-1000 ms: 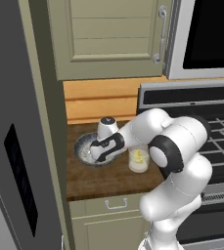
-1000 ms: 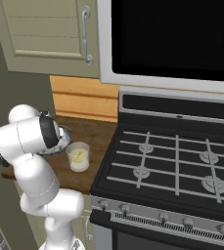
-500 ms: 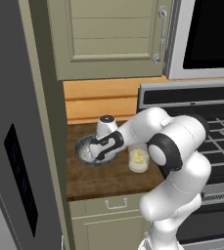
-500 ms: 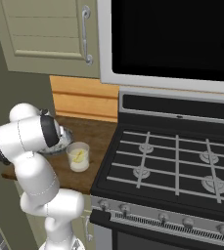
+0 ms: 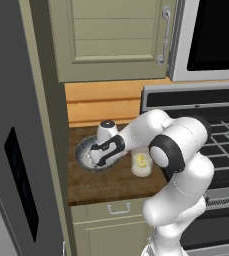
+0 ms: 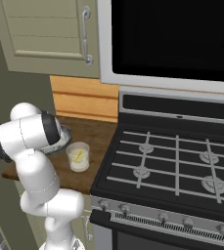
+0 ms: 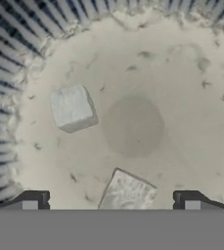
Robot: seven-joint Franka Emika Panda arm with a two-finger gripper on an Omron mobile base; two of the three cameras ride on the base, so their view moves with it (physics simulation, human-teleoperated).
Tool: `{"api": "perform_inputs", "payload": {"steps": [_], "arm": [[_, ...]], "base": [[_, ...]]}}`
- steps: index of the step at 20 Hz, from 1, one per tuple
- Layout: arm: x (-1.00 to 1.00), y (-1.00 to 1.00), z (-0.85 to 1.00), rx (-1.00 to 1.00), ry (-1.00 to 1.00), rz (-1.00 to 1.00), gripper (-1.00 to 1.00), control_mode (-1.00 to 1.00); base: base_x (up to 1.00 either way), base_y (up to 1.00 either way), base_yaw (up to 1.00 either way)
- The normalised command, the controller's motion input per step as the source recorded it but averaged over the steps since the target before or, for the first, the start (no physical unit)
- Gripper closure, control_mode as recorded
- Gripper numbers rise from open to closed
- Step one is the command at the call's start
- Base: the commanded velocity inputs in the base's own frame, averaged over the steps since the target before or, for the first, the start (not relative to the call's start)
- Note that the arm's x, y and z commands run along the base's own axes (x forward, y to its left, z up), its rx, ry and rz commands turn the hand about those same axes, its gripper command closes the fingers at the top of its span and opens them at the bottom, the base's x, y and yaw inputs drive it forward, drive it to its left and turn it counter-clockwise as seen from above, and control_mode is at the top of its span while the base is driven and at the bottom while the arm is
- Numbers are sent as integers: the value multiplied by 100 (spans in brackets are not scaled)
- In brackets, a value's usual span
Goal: Grab a lemon wedge from the fridge and one ice cube from the ice bowl, and put them in the glass of lemonade.
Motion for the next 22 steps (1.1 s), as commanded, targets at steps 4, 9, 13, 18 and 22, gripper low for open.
{"api": "perform_inputs", "payload": {"steps": [4,9,13,18,22], "arm": [[0,0,-1,0,0,0,-100,-100],[0,-8,-1,0,0,0,-100,-100],[0,-15,0,0,0,0,-100,-100],[0,-2,-5,0,0,0,-100,-100],[1,-15,0,0,0,0,-100,-100]], "base": [[0,0,0],[0,0,0],[0,0,0],[0,0,0],[0,0,0]]}}
